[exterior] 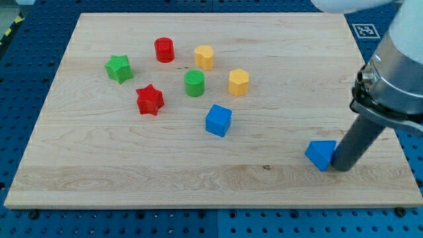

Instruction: Move the blue triangle towards the yellow hexagon

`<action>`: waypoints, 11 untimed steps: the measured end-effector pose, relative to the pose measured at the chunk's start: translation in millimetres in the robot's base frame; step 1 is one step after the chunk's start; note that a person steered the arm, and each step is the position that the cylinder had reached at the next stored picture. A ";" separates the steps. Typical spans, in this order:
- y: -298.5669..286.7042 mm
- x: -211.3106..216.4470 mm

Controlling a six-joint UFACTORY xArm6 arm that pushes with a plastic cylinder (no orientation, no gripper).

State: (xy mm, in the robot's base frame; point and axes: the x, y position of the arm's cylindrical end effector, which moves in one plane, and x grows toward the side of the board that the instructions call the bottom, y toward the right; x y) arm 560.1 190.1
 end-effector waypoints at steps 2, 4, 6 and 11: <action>-22.1 -8.6; -22.1 -6.8; -20.6 2.4; -86.7 -32.0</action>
State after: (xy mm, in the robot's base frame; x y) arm 528.0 103.4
